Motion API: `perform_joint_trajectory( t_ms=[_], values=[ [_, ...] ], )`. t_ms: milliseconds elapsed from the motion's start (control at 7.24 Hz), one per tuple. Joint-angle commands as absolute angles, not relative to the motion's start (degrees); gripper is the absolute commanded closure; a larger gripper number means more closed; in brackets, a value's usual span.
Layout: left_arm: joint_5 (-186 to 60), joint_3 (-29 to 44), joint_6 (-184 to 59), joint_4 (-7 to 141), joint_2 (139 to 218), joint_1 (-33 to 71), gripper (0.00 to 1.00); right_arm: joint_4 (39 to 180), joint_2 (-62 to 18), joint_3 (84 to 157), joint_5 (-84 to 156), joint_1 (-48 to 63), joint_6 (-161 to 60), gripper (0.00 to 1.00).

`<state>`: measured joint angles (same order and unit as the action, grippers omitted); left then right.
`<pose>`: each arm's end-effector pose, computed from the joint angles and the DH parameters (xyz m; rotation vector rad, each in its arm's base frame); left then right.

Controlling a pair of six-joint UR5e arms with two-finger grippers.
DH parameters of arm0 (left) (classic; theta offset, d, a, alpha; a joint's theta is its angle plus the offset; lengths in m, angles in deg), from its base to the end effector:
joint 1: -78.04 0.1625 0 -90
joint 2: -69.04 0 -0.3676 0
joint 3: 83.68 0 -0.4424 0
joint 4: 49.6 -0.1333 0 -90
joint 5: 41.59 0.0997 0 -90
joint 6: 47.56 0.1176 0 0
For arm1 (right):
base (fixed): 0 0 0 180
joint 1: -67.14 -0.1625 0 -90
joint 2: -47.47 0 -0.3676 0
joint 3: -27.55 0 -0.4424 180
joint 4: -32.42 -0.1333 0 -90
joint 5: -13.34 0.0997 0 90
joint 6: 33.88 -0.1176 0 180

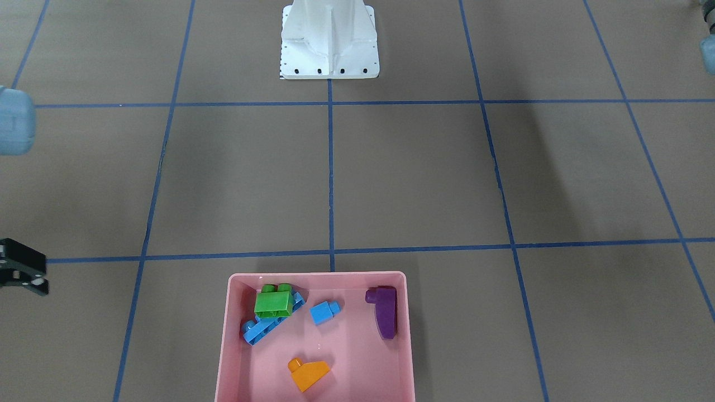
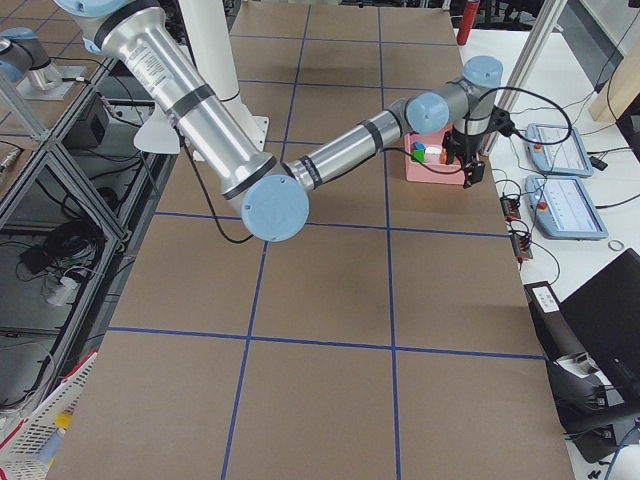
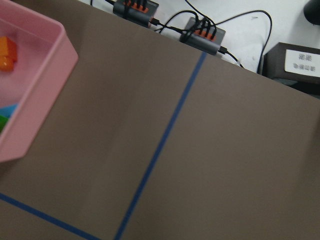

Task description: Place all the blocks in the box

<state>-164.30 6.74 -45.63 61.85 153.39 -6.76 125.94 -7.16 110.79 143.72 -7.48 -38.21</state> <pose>-0.0216 -0.5319 0.6358 0.2594 0.5755 0.2011 -0.1384 -0.7185 0.2893 0.2958 -0.7579 -0.3364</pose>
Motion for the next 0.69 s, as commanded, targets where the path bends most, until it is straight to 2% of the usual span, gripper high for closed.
perform_joint_trajectory(
  t_ms=[0,138,276,552],
  values=[
    [-164.55,17.16,-36.67,43.82,152.99,-10.37,0.0,125.68,-21.12,114.73,145.88,-14.49,-23.82,0.0],
    [-164.72,23.66,-36.67,34.08,152.81,-10.38,0.0,125.5,-27.96,116.57,146.14,-15.21,-23.51,0.0],
    [-165.07,26.42,-36.75,29.37,152.72,-10.38,0.0,124.89,-31.43,116.15,146.06,-15.22,-23.34,0.0],
    [-172.86,23.21,-36.67,29.41,152.37,-10.38,0.0,122.79,-36.88,116.15,146.32,-17.74,-23.86,0.0]
  ],
)
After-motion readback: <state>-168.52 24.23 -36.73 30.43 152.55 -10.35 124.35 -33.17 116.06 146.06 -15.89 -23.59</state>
